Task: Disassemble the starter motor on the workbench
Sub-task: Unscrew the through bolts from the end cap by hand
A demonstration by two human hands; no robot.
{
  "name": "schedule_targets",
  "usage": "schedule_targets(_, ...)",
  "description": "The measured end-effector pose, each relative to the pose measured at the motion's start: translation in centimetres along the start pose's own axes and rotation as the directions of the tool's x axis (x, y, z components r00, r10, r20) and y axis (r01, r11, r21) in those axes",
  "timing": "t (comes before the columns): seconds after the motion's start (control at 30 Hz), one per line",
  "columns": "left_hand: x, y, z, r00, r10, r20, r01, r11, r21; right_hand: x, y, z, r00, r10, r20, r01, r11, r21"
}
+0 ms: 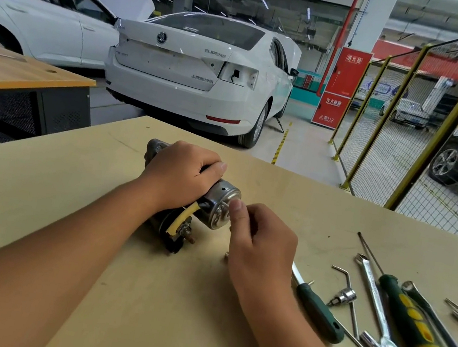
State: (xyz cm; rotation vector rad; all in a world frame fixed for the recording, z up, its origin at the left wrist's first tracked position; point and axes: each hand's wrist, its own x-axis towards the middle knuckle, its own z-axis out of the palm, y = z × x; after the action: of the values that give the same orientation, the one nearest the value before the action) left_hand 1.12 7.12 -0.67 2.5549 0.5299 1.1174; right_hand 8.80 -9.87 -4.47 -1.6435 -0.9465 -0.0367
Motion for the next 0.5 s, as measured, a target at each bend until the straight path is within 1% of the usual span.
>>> schedule_targets(0.13,-0.05,0.03,-0.09,1.0,-0.003,0.002,0.003,1.0,0.014,0.1,0.07,-0.19,0.998,-0.066,-0.008,0.066,0.998,-0.009)
schedule_targets(0.27,-0.03,0.08,-0.11,1.0,0.001,0.005,-0.002,1.0,0.023,-0.08,-0.06,-0.24,0.992,-0.123,0.021,0.123,0.992,0.033)
schedule_targets(0.37,-0.01,0.21,-0.19,1.0,0.003,0.002,-0.003,1.0,0.018,-0.28,-0.27,-0.17,0.987,-0.161,0.02,0.162,0.985,-0.053)
schedule_targets(0.5,0.05,0.23,-0.22,1.0,-0.006,0.009,0.006,1.0,0.022,-0.24,-0.22,-0.21,0.993,-0.107,0.041,0.112,0.983,-0.143)
